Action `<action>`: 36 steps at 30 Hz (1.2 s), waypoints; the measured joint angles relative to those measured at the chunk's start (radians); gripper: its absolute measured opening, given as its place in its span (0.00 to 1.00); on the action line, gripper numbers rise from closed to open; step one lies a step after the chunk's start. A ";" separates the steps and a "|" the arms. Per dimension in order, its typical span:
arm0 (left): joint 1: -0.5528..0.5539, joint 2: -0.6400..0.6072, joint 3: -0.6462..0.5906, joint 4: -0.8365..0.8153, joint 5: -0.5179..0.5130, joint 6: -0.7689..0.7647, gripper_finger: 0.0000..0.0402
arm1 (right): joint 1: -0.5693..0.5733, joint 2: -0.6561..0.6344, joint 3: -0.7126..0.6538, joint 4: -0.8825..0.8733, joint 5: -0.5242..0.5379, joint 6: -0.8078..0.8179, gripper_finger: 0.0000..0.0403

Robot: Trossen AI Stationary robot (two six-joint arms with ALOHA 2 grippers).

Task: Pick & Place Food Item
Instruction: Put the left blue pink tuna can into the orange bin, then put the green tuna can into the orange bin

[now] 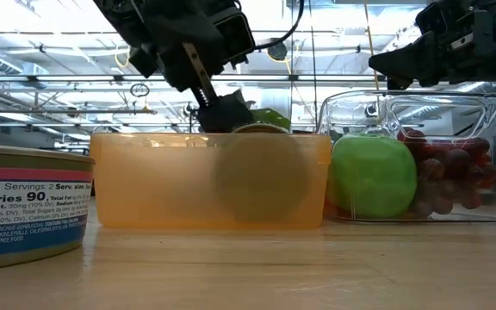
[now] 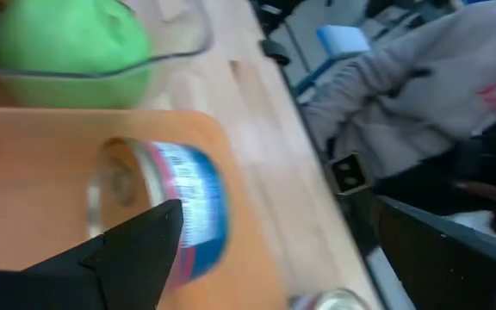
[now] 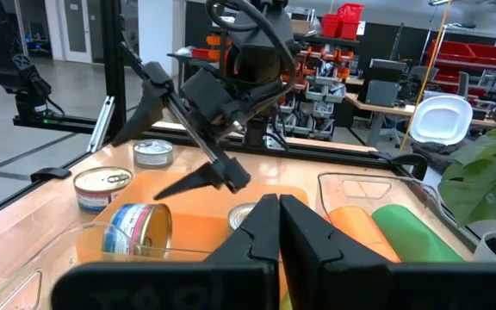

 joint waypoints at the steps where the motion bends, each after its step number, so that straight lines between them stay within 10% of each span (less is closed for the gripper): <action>1: 0.000 0.000 0.000 0.000 0.020 -0.007 0.97 | 0.000 0.000 0.000 0.000 0.000 0.000 0.00; 12: 0.045 -0.045 0.000 0.009 0.179 -0.128 0.97 | 0.000 0.000 0.000 0.000 0.000 0.000 0.00; 21: -0.113 -0.279 0.000 -0.265 -0.377 -0.171 0.97 | 0.000 0.000 0.000 0.000 0.000 0.000 0.00; 28: -0.373 -0.400 0.000 -0.615 -0.814 -0.563 0.97 | 0.000 0.000 0.000 0.000 0.000 0.000 0.00; 36: -0.707 -0.377 0.000 -0.700 -0.935 -1.145 0.97 | 0.000 0.000 0.000 0.000 0.000 0.000 0.00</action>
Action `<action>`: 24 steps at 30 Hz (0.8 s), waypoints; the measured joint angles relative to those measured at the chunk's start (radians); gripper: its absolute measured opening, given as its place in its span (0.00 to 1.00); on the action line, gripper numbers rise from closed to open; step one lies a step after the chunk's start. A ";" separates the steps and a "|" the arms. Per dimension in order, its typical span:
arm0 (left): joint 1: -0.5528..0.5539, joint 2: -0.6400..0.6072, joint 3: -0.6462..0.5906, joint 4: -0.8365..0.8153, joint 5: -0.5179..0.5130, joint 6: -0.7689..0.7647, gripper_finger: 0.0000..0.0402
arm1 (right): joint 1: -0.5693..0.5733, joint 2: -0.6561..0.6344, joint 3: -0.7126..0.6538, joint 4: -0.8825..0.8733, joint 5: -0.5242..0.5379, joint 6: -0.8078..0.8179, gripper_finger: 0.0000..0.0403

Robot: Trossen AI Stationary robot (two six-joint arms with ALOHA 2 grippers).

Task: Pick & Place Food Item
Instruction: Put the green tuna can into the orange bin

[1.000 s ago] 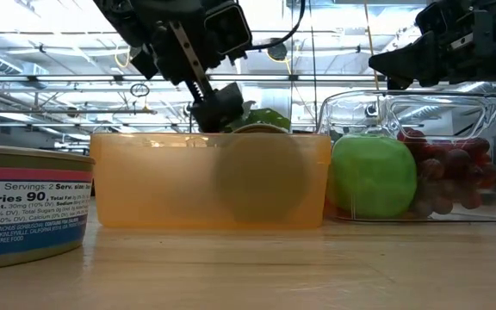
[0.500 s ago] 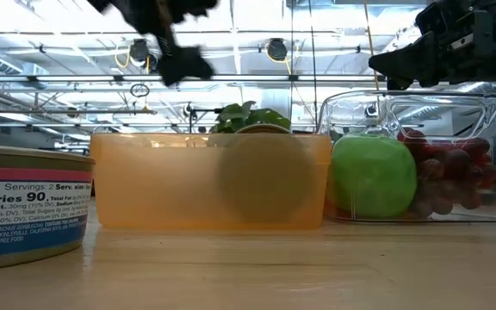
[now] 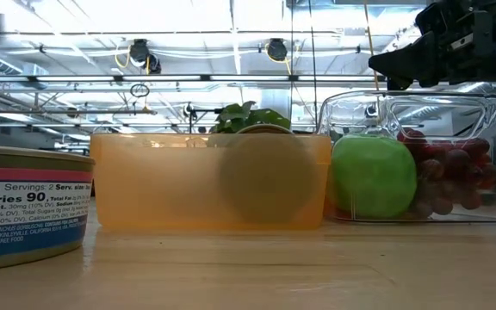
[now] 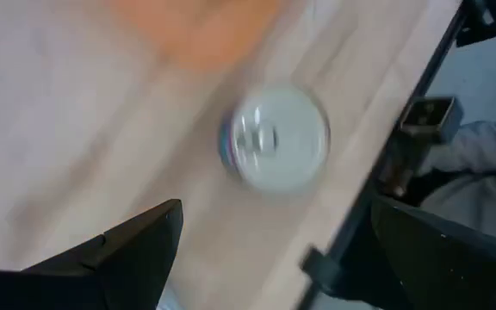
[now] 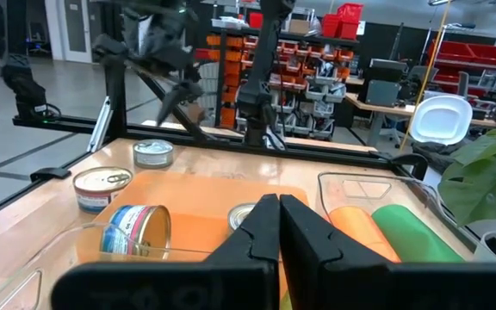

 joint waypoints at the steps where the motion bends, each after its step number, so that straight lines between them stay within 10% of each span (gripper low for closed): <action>1: -0.029 0.006 -0.001 0.009 -0.006 -0.058 0.97 | 0.000 0.000 0.000 0.000 0.000 0.000 0.00; 7: -0.127 0.011 0.000 0.025 -0.209 -0.258 0.97 | 0.000 0.000 0.000 0.000 0.000 0.000 0.00; 16: -0.173 0.138 0.000 -0.232 0.171 -0.715 0.97 | 0.000 0.000 0.000 0.000 0.000 0.000 0.00; 24: -0.199 0.250 0.000 -0.166 0.208 -0.816 0.97 | 0.000 0.000 0.000 0.000 0.000 0.000 0.00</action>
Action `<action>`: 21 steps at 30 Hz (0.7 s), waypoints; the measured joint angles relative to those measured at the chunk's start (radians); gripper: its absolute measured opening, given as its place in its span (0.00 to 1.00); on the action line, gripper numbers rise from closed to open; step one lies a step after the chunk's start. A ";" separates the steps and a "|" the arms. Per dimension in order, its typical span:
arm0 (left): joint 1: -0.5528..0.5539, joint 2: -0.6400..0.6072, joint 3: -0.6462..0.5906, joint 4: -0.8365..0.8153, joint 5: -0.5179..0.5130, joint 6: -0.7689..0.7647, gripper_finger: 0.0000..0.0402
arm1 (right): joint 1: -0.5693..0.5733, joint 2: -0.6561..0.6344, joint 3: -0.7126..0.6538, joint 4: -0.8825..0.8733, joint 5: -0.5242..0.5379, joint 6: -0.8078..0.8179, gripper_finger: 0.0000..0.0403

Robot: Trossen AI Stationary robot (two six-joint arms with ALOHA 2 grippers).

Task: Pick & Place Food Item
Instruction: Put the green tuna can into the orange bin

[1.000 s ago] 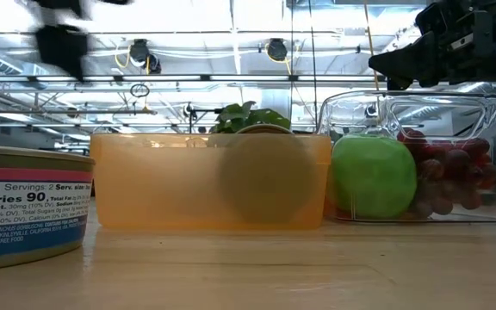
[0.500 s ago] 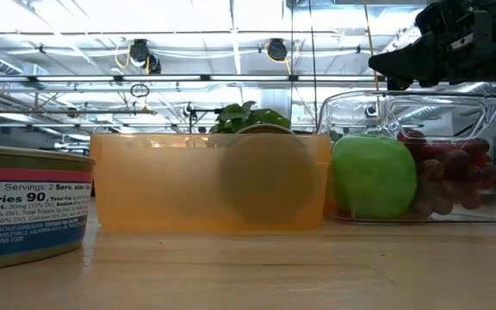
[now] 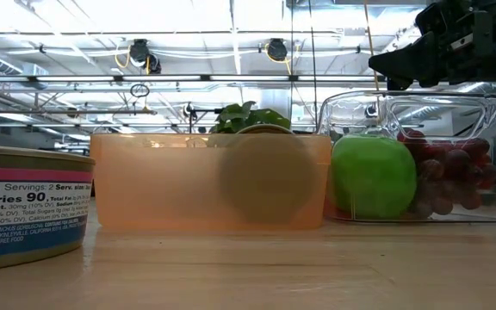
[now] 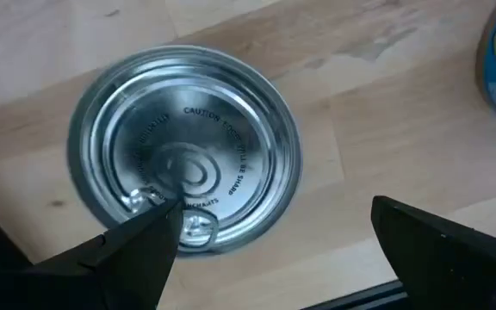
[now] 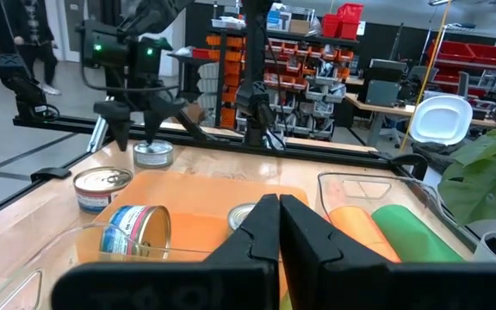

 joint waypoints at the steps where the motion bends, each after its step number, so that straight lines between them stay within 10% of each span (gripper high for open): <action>1: 0.001 0.008 0.000 0.013 -0.010 0.010 0.97 | 0.000 0.000 0.000 0.000 0.000 0.000 0.00; 14: 0.153 0.032 0.000 0.031 -0.310 0.438 0.97 | 0.000 0.000 0.000 0.000 0.000 0.000 0.00; 21: 0.316 -0.034 -0.001 0.020 -0.209 0.842 0.97 | 0.000 0.000 0.000 0.000 0.000 0.000 0.00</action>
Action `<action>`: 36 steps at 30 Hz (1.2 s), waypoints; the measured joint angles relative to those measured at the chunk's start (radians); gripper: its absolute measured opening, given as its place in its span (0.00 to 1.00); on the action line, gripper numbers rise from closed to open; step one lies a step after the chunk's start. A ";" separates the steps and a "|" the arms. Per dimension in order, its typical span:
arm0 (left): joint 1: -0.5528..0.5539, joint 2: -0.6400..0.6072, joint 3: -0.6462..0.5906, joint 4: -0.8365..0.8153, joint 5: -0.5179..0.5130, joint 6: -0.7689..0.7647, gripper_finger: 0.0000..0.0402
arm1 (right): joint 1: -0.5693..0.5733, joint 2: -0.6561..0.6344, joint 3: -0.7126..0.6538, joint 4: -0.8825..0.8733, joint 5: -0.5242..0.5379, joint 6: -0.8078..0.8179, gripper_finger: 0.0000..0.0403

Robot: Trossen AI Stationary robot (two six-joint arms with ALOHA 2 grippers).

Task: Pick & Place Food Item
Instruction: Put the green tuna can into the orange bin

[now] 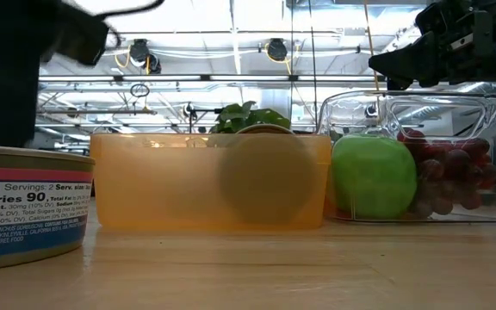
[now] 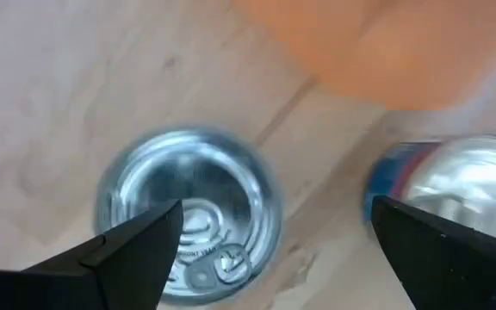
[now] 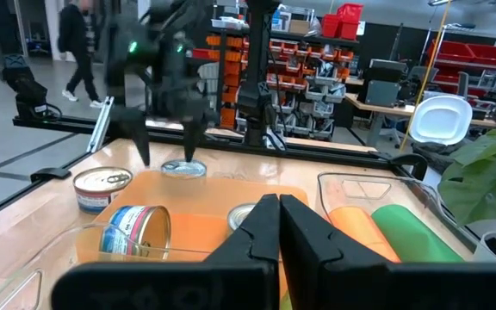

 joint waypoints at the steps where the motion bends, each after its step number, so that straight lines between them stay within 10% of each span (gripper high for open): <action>1: 0.013 -0.026 0.000 -0.001 -0.004 0.057 0.97 | 0.000 0.000 0.000 0.000 0.000 0.000 0.00; 13: 0.138 -0.334 -0.154 -0.076 -0.009 0.632 0.97 | 0.000 0.000 0.000 0.000 0.000 0.000 0.00; 22: 0.291 -0.517 -0.488 0.220 0.135 0.787 0.97 | 0.000 0.000 0.000 0.000 0.000 0.000 0.00; 36: 0.321 -0.553 -0.540 0.297 0.151 0.804 0.97 | 0.000 0.000 0.000 0.000 0.000 0.000 0.00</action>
